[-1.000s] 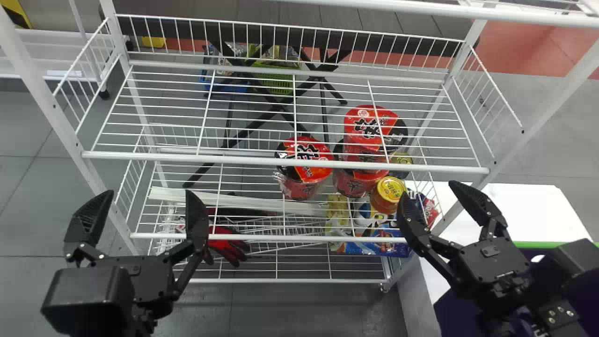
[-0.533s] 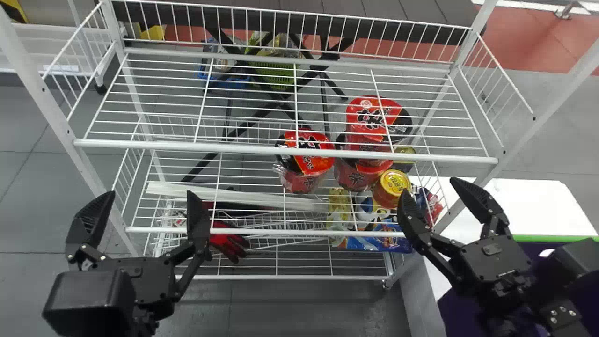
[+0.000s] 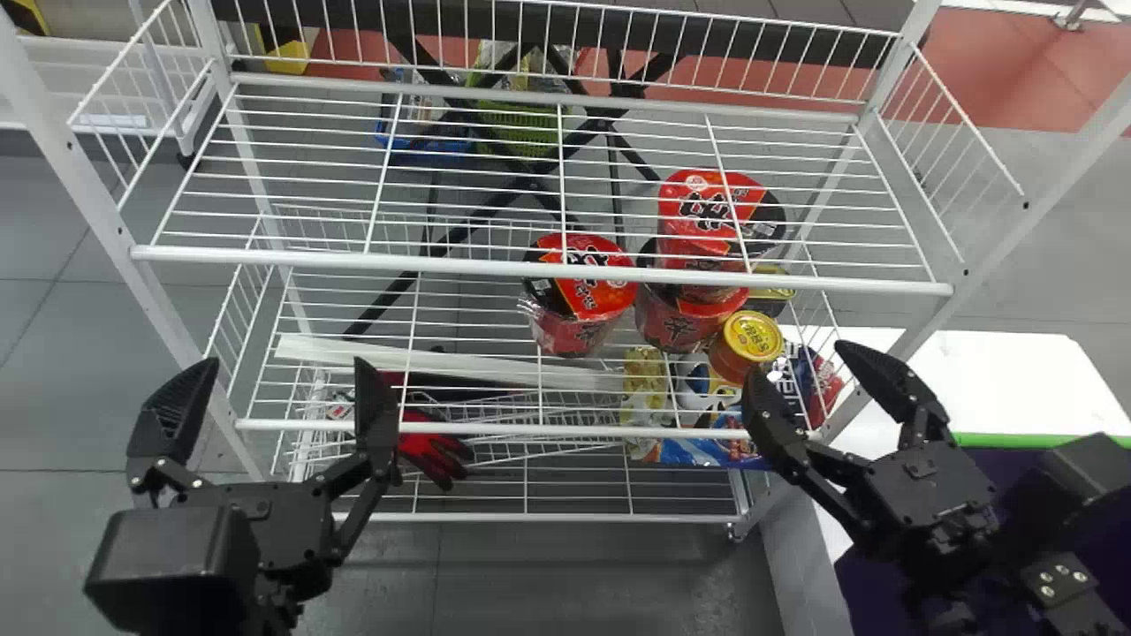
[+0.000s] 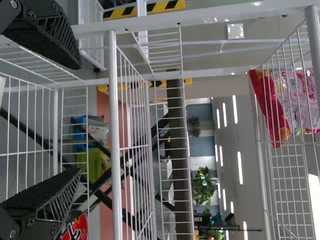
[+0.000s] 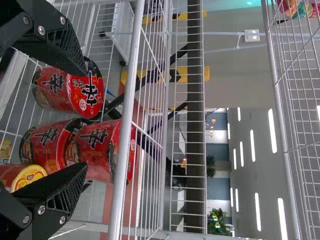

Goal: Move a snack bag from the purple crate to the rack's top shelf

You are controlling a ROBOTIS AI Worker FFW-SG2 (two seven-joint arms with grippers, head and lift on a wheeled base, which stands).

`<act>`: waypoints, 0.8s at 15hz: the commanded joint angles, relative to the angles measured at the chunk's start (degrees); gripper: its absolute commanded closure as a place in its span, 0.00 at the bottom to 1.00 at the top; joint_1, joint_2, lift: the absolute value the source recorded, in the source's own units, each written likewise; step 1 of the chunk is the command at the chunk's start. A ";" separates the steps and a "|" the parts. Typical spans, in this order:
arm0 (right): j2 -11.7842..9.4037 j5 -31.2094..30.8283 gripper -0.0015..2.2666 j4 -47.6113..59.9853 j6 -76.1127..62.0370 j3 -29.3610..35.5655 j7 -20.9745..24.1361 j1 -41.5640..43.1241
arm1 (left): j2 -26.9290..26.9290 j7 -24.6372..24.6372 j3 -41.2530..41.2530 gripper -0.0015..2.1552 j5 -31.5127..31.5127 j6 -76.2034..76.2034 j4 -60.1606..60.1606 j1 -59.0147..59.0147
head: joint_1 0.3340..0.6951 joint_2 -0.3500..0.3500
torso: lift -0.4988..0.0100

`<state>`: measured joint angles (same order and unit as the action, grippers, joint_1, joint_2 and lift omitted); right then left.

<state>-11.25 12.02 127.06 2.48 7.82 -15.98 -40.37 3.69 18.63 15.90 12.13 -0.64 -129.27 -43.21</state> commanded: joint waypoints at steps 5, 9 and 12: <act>0.44 -0.77 0.10 16.20 26.31 11.78 1.74 -2.25 | 0.09 1.23 -0.16 0.04 -0.18 0.50 0.42 -0.47 | 1.00 0.27 | 0.10; 2.72 -0.16 0.11 20.51 45.83 23.91 -1.60 -1.11 | 0.09 1.14 0.19 0.04 -0.18 1.91 1.91 0.23 | 1.00 0.12 | 0.10; 6.24 -1.65 0.11 17.52 61.12 32.79 -11.45 7.68 | 0.09 1.23 0.80 0.04 0.52 1.56 2.35 0.32 | 1.00 0.00 | 0.10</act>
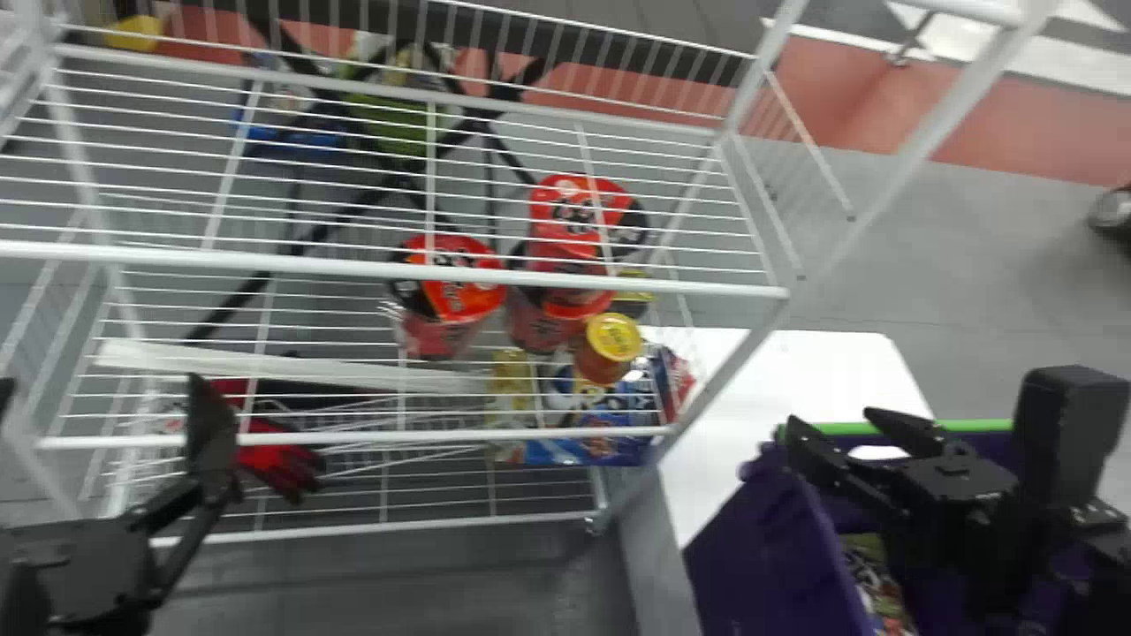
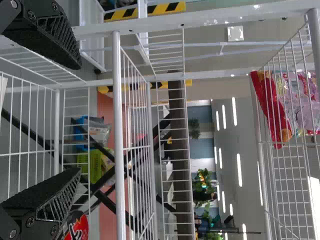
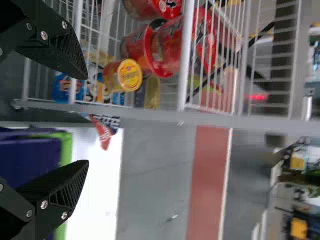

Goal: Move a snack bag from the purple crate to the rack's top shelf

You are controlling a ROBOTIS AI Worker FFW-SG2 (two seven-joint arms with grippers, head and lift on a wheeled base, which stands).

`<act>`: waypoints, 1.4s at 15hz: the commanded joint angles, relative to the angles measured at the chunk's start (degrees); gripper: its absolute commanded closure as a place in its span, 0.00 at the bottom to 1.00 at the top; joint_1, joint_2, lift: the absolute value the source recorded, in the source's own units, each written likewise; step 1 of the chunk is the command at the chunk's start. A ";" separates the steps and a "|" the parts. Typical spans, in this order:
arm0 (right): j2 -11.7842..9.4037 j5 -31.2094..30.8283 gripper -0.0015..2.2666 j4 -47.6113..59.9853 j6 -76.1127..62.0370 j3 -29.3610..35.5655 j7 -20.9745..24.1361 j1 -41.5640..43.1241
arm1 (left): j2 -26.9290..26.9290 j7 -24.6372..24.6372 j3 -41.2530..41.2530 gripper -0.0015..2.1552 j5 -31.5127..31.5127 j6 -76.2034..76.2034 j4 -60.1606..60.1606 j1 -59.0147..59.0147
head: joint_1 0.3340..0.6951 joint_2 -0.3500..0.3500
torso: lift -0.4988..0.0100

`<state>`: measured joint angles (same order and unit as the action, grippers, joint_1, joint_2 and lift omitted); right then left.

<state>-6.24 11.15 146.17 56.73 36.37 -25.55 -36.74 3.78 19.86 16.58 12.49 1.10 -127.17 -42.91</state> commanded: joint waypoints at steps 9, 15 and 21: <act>-11.25 -15.28 0.11 -12.75 31.48 14.96 -36.24 15.21 | 0.00 0.26 -0.67 0.04 -0.28 -0.71 1.66 0.28 | 1.00 0.00 | 0.10; -17.84 -25.04 0.11 -22.51 20.40 13.82 -50.47 13.10 | 0.00 0.26 -1.37 0.04 -1.42 -1.23 1.75 0.28 | 1.00 0.00 | 0.10; -22.41 -31.37 0.10 -36.31 5.29 9.78 -52.77 10.20 | 0.00 0.88 -1.37 0.04 -1.24 -1.23 2.81 0.28 | 1.00 0.00 | 0.10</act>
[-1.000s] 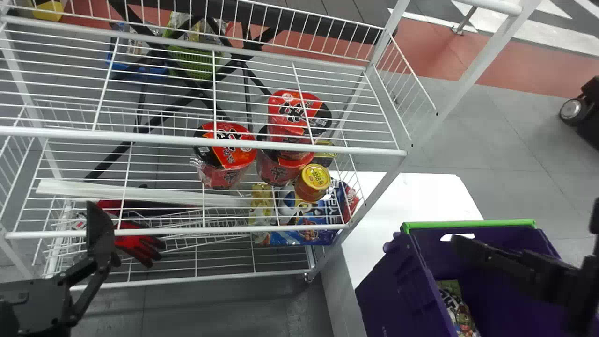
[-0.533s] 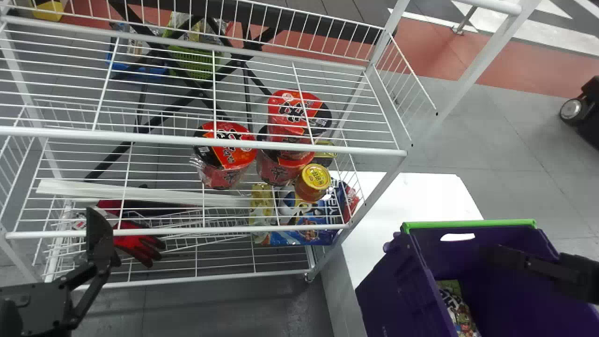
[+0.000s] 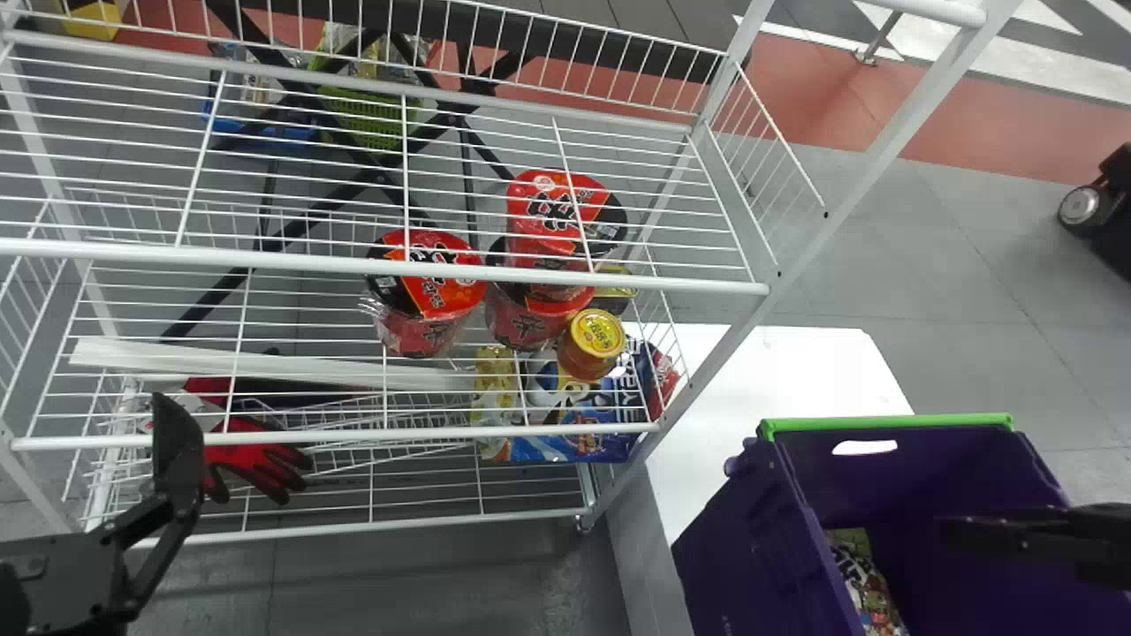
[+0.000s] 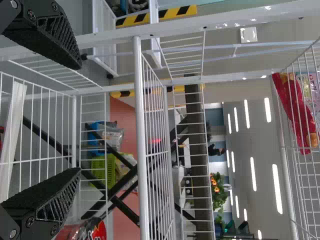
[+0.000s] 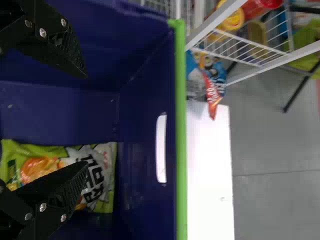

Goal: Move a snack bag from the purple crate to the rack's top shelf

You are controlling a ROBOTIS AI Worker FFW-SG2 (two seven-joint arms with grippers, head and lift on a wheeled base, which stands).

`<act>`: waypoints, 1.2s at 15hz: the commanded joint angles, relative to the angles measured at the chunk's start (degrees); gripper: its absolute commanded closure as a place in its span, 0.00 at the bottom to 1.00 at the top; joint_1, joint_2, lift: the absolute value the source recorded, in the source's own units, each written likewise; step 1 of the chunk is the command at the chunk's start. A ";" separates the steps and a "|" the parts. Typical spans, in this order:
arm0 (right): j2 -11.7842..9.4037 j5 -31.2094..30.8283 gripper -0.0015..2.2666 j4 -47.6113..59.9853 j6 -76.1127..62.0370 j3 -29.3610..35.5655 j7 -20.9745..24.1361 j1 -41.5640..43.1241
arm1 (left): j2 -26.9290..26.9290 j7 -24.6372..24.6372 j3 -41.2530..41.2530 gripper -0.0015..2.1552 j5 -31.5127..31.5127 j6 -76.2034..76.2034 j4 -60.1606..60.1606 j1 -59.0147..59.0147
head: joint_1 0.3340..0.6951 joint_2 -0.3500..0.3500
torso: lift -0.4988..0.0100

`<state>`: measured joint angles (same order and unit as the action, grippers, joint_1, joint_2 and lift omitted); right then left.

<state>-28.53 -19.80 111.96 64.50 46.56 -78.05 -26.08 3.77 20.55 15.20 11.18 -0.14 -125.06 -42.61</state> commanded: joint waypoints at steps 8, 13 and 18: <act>-2.59 -4.98 0.10 -21.08 -16.37 -8.51 -0.27 -0.82 | 0.01 0.98 -0.35 0.04 -0.55 4.57 3.16 -0.19 | 1.00 0.00 | 0.10; -2.50 -13.60 0.10 -28.64 -16.72 -17.30 3.43 0.41 | 0.01 0.36 -0.61 0.04 -2.30 6.68 3.25 -0.01 | 1.00 0.00 | 0.10; -3.20 -20.36 0.10 -36.81 -17.43 -19.76 8.26 1.82 | 0.09 -0.78 -0.97 0.04 -3.27 7.56 4.74 0.60 | 1.00 0.00 | 0.10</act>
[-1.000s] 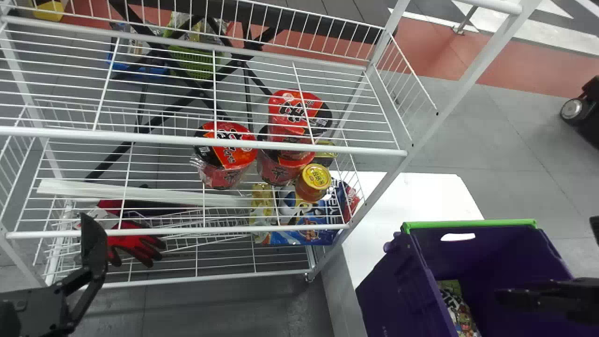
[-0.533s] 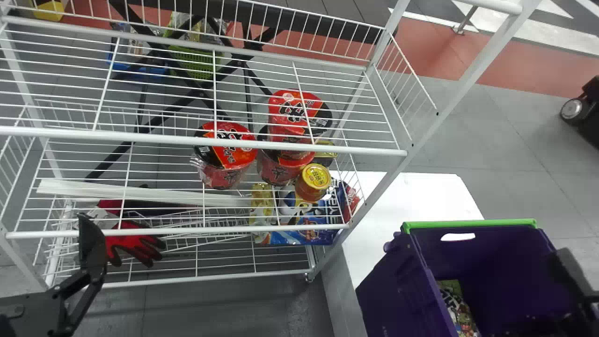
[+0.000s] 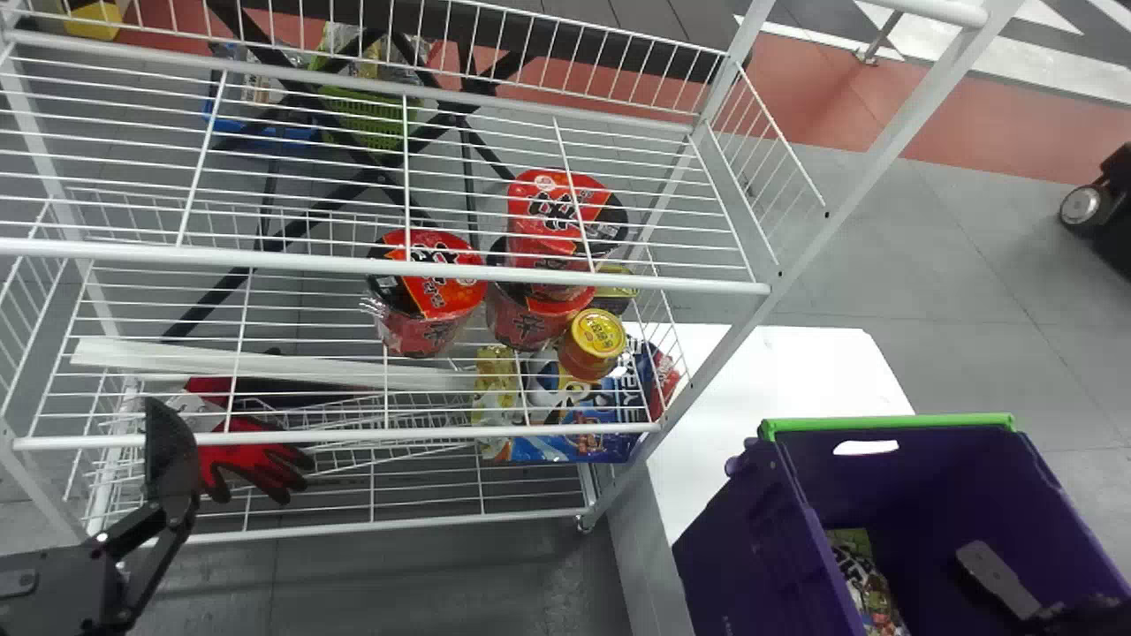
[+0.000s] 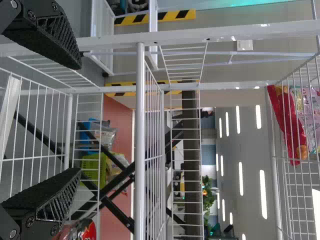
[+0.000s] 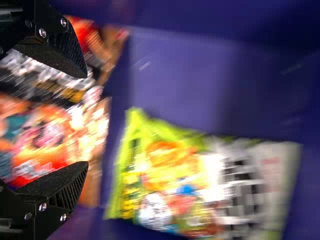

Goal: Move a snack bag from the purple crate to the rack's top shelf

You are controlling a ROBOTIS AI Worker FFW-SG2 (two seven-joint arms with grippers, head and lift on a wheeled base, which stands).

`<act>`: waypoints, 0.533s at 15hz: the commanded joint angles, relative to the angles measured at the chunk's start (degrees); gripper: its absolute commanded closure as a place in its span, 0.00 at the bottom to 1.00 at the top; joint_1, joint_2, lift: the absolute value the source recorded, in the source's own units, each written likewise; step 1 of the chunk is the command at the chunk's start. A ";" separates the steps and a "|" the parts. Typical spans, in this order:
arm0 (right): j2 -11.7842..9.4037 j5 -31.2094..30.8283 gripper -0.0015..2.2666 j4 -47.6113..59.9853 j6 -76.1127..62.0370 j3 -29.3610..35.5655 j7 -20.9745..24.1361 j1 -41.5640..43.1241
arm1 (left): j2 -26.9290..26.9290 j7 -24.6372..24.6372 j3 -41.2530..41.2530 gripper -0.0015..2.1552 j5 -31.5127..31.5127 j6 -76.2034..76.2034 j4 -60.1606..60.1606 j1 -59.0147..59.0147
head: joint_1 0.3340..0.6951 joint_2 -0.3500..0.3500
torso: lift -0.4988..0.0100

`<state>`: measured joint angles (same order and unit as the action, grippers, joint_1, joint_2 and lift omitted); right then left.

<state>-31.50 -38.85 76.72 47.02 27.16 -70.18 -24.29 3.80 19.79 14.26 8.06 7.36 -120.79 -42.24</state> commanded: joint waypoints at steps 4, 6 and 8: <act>0.12 -2.54 0.10 -4.56 0.93 -1.05 3.03 -0.06 | 0.59 -0.81 -0.46 0.04 -1.21 0.58 2.84 1.63 | 1.00 0.00 | 0.10; 0.12 -3.07 0.10 -5.18 3.22 -0.35 4.08 -0.59 | 0.94 -1.33 -1.25 0.04 -2.35 1.81 3.37 1.72 | 1.00 0.00 | 0.10; 0.29 -2.98 0.10 -4.82 4.10 1.32 4.44 -1.55 | 1.12 -1.68 -1.69 0.04 -3.32 2.87 4.25 2.16 | 1.00 0.00 | 0.10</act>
<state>-31.33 -41.86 71.69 50.42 27.46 -65.86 -25.20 4.77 18.13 12.87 5.36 9.58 -117.13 -40.35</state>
